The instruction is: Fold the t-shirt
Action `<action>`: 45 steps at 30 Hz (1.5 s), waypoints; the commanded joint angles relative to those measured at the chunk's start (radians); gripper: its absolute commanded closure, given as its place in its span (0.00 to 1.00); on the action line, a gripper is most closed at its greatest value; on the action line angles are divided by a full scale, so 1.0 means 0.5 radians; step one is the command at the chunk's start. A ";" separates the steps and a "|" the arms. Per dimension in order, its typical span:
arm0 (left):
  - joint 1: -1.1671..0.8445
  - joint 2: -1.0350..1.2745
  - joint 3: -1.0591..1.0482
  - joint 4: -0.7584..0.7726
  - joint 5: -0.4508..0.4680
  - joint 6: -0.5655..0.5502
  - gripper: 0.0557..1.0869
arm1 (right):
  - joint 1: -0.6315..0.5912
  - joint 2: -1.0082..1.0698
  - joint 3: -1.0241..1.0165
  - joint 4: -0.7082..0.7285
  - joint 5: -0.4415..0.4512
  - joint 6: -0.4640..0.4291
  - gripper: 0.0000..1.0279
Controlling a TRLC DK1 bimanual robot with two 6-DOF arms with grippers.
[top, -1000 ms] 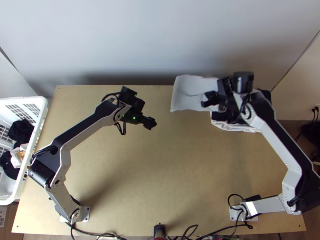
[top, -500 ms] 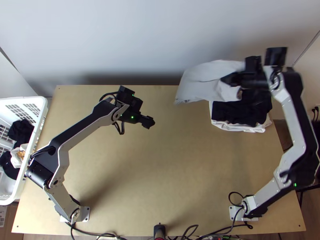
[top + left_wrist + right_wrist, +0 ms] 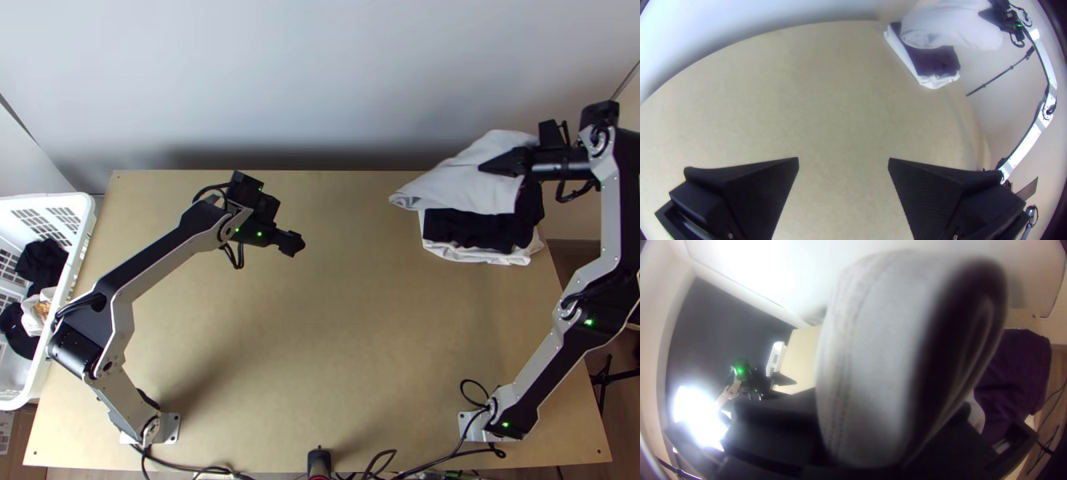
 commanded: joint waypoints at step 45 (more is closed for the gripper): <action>0.078 -0.015 0.012 0.000 0.005 -0.001 0.05 | -0.390 0.639 0.069 0.017 -0.016 -0.347 0.97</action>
